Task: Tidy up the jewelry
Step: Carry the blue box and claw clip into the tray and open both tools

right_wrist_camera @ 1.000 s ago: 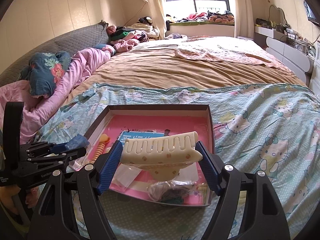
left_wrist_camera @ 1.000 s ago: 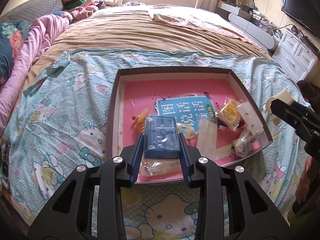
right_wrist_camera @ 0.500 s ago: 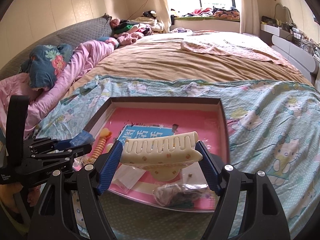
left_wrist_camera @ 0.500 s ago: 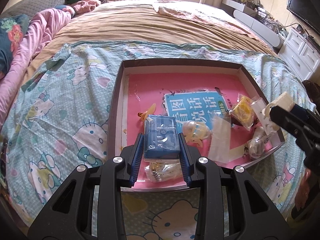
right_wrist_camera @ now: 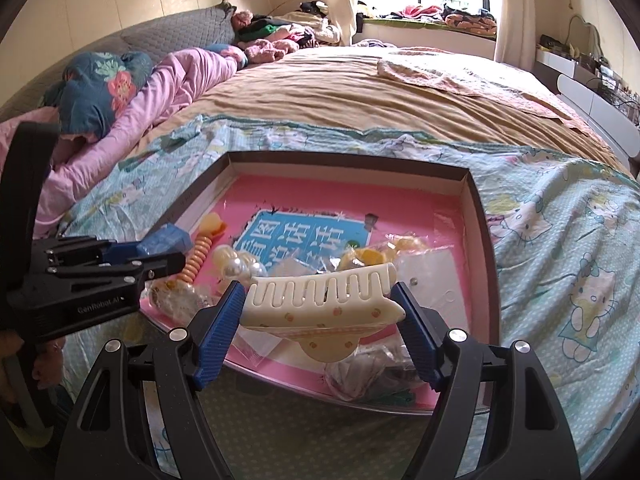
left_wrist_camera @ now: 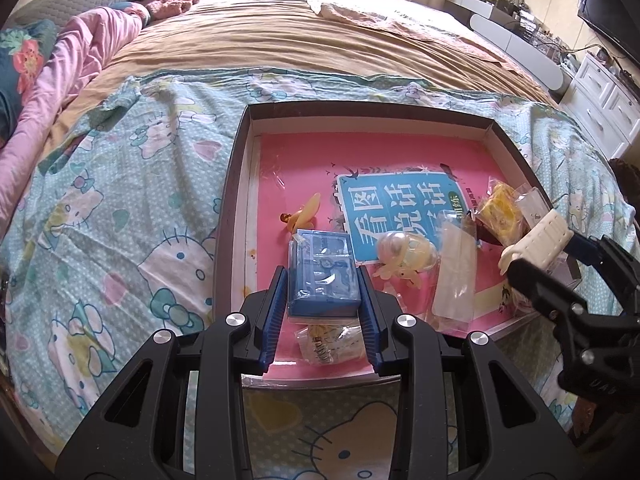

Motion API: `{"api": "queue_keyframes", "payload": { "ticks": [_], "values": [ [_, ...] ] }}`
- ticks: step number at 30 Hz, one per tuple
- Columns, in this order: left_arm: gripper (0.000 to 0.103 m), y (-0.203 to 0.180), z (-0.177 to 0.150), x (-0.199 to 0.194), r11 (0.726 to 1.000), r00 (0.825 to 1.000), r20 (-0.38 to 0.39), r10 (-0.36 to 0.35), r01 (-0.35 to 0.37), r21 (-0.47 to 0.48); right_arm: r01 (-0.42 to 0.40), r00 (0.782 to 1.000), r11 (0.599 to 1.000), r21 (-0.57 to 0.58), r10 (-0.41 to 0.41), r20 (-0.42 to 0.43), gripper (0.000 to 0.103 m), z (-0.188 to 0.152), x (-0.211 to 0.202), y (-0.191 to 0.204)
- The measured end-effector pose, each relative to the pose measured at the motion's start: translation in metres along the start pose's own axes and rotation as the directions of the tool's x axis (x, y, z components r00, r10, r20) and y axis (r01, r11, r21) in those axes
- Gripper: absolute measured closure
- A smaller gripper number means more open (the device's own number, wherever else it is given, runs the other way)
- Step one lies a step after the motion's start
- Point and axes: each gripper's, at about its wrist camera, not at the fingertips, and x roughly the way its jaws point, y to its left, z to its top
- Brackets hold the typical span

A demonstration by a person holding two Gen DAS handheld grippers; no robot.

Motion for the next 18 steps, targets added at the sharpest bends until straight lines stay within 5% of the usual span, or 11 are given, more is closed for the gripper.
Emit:
{"api": "queue_keyframes", "payload": {
  "ticks": [18],
  "values": [
    [0.077, -0.0038, -0.0001, 0.003, 1.0, 1.0, -0.003, -0.009, 0.009, 0.008, 0.017, 0.999, 1.0, -0.006, -0.018, -0.032, 0.029, -0.0087, 0.0094, 0.007]
  ]
}}
